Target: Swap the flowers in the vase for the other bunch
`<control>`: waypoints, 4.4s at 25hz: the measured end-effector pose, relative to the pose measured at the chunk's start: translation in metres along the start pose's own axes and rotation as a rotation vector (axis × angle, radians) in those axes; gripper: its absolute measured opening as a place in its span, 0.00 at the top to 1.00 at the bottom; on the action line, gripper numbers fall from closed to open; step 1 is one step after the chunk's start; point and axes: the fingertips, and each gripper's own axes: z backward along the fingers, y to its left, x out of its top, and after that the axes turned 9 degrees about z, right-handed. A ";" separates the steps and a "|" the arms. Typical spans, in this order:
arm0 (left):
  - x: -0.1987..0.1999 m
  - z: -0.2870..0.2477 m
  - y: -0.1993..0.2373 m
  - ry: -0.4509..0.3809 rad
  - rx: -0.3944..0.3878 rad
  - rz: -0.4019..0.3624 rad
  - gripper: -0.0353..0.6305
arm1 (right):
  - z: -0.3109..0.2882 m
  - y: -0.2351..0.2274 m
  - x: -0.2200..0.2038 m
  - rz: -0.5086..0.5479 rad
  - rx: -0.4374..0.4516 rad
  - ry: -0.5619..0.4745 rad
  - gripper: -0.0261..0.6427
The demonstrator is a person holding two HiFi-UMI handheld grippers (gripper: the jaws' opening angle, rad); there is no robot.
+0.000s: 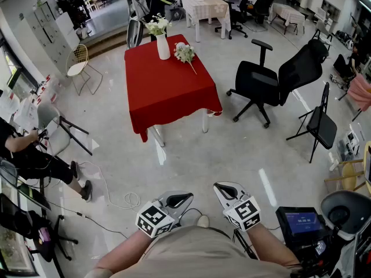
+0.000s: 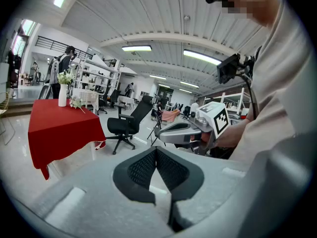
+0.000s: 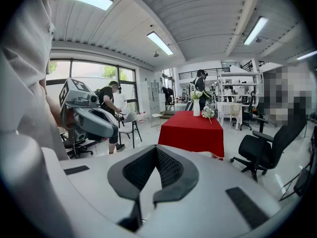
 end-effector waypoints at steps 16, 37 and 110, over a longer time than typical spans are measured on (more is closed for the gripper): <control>0.018 -0.006 0.044 -0.035 0.059 0.051 0.94 | -0.026 -0.031 -0.007 -0.045 -0.011 0.012 0.94; 0.186 -0.046 0.303 -0.147 -0.030 -0.002 0.92 | -0.252 -0.193 0.118 -0.013 -0.118 0.050 0.80; 0.575 -0.270 0.882 -0.409 0.650 0.016 0.26 | -0.527 -0.538 0.166 -0.152 0.075 0.126 0.80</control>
